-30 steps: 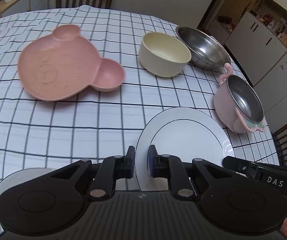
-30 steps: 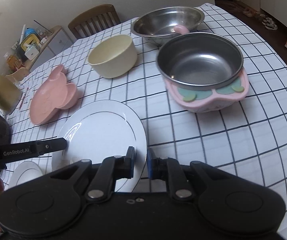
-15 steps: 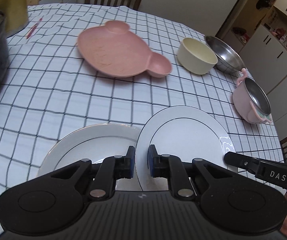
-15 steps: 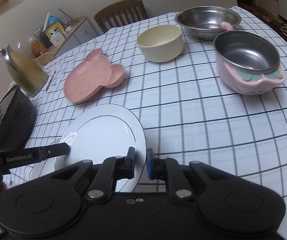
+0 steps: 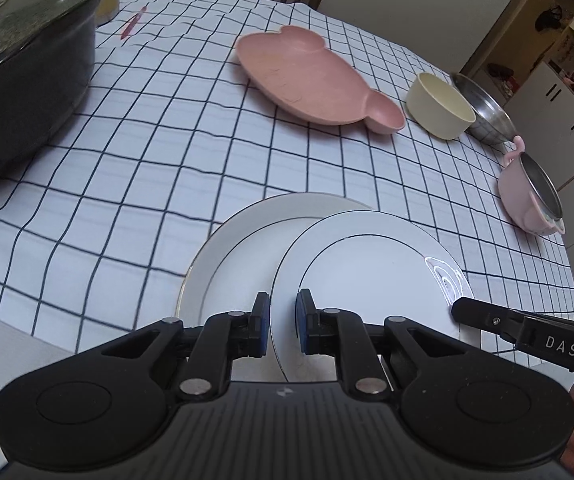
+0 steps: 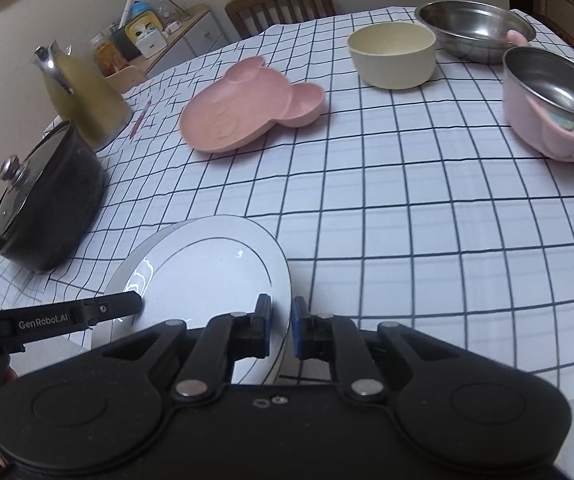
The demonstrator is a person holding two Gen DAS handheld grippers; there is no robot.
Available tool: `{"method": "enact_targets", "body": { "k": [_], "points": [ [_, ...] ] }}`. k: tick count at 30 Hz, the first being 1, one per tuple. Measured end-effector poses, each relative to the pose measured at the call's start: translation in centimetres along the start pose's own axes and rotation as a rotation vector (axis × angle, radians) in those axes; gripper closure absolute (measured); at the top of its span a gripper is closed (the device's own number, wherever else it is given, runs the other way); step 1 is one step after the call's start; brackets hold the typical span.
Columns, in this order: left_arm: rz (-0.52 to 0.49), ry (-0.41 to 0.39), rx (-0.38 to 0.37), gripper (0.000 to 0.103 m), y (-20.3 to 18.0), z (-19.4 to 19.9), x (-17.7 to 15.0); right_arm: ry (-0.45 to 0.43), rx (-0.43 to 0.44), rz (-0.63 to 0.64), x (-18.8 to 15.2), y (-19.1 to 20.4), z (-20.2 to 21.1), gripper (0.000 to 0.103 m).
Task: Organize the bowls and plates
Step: 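Lower the small plate onto the large white plate with both grippers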
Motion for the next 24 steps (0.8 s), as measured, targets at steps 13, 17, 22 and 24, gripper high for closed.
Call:
{"method": "enact_targets", "body": {
  "k": [13, 17, 22, 24],
  "points": [
    [0.009, 0.032, 0.006, 0.090, 2.1, -0.8, -1.1, 0.038, -0.010, 0.000, -1.5, 1.3, -1.6, 0.092],
    [-0.012, 0.034, 0.019, 0.091, 2.2, -1.1, -0.9, 0.029, -0.014, 0.009, -1.3, 1.4, -1.7, 0.093],
    [-0.028, 0.032, 0.024, 0.091, 2.2, -1.2, -0.7, 0.029, -0.016, 0.002, -0.9, 1.4, -2.0, 0.093],
    [-0.025, 0.031, 0.020, 0.091, 2.4, -1.1, -0.6, 0.033, -0.015, -0.001, -0.9, 1.4, -2.2, 0.093]
  ]
}}
Point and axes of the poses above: each gripper's, at about its wrist camera, not at the fingertips, and z roughly against the way its jaws point, y to its left, x to its top, the point moved 7 cm from there along -z, roughly the way its jaws point, and after that the axes turned 8 degrees about -x, right-handed, at the moved point
